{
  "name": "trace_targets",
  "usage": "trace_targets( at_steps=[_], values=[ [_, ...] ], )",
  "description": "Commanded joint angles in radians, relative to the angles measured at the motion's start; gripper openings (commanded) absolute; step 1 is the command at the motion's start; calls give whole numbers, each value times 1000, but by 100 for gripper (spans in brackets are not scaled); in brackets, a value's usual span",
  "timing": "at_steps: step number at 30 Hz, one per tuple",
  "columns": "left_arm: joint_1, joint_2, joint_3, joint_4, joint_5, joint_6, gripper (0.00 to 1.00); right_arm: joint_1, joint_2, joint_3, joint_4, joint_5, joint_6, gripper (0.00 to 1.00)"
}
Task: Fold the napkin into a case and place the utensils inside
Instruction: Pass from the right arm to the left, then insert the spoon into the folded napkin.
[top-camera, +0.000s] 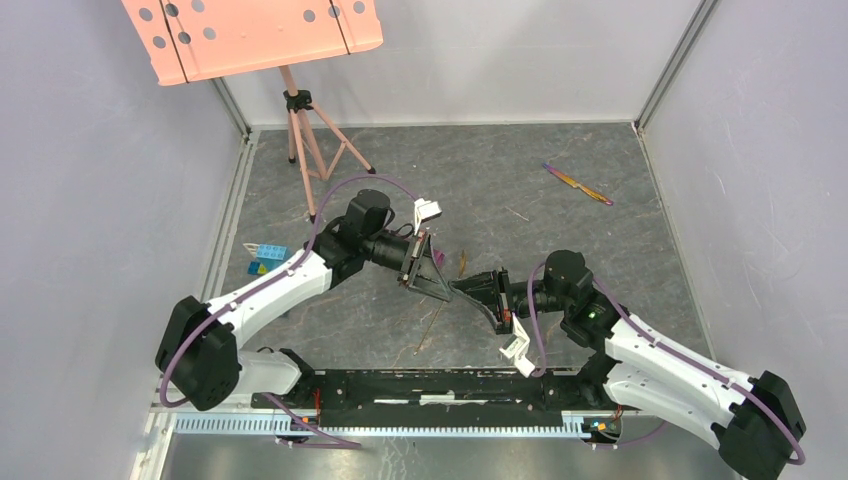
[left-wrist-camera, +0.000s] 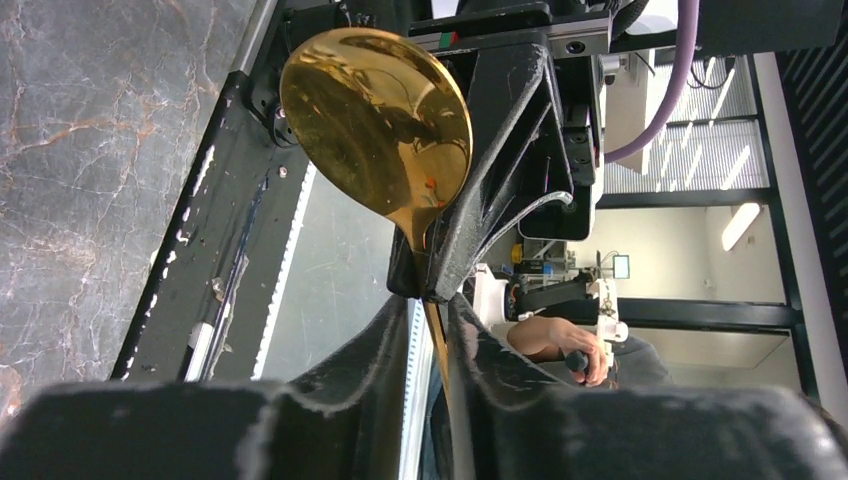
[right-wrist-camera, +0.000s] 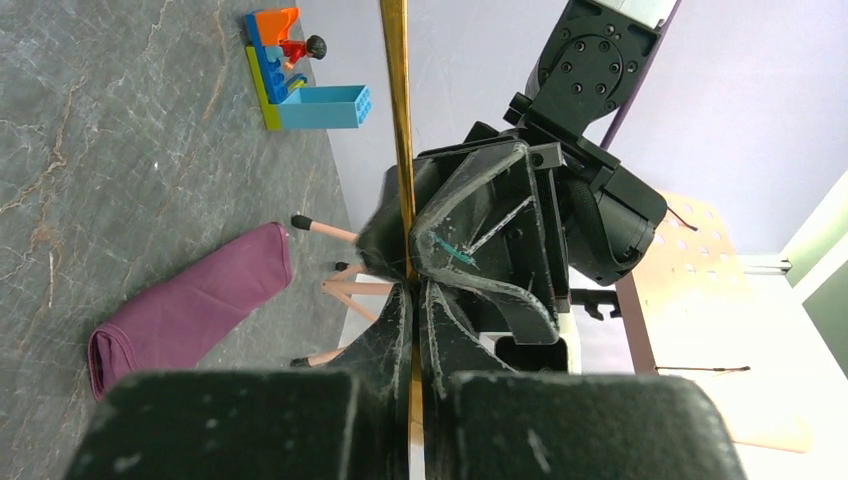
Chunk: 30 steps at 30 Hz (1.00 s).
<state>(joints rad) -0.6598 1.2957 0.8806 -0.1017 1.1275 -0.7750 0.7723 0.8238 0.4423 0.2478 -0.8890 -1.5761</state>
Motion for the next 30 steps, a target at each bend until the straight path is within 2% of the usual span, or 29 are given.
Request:
trace_targets(
  at_steps=[1, 3, 4, 5, 6, 7, 8, 9, 13, 15, 17, 19, 21, 22, 23, 25, 28, 30],
  values=[
    [-4, 1, 27, 17, 7, -17, 18, 8, 0, 49, -29, -22, -24, 0],
    [-4, 1, 39, -26, -21, 8, 3, 10, 4, 51, -32, -20, -20, 0],
    [-4, -3, 46, -55, -40, 18, 2, 9, 7, 56, -36, -12, -13, 0],
    [-4, -7, 54, -90, -74, 36, 2, 11, 8, 55, -32, 4, 6, 6],
    [-4, -16, 65, -122, -110, 48, 2, 11, 8, 44, -4, 25, 41, 20],
    [-1, -23, 77, -178, -170, 66, 2, 11, -2, 15, 58, 68, 118, 73],
    [4, -31, 93, -231, -233, 84, 2, 12, -10, -19, 161, 113, 211, 97],
    [9, -39, 102, -281, -303, 92, 2, 12, -18, -59, 272, 177, 319, 98],
    [48, -116, 70, -341, -633, -9, 2, 11, -36, -179, 516, 366, 603, 98],
    [59, -157, 63, -404, -882, -71, 2, 11, -29, -214, 602, 466, 764, 98],
    [63, -178, 63, -455, -1098, -158, 2, 11, -7, -241, 696, 583, 972, 98],
    [65, -166, 76, -500, -1264, -247, 2, 10, 33, -241, 739, 809, 1298, 98],
    [84, -124, 97, -551, -1379, -362, 2, 10, 86, -160, 548, 1034, 1531, 98],
    [89, -98, 105, -570, -1410, -433, 2, 11, 130, -91, 402, 1088, 1592, 98],
    [91, -66, 116, -588, -1449, -486, 2, 11, 174, -18, 280, 1105, 1643, 98],
    [92, -2, 170, -677, -1532, -592, 2, 11, 276, 84, 141, 1072, 1671, 98],
    [94, 51, 193, -734, -1681, -736, 2, 7, 410, 187, 28, 1074, 1758, 98],
    [108, 72, 187, -735, -1753, -810, 2, -9, 492, 264, -64, 1017, 1793, 98]
  ],
)
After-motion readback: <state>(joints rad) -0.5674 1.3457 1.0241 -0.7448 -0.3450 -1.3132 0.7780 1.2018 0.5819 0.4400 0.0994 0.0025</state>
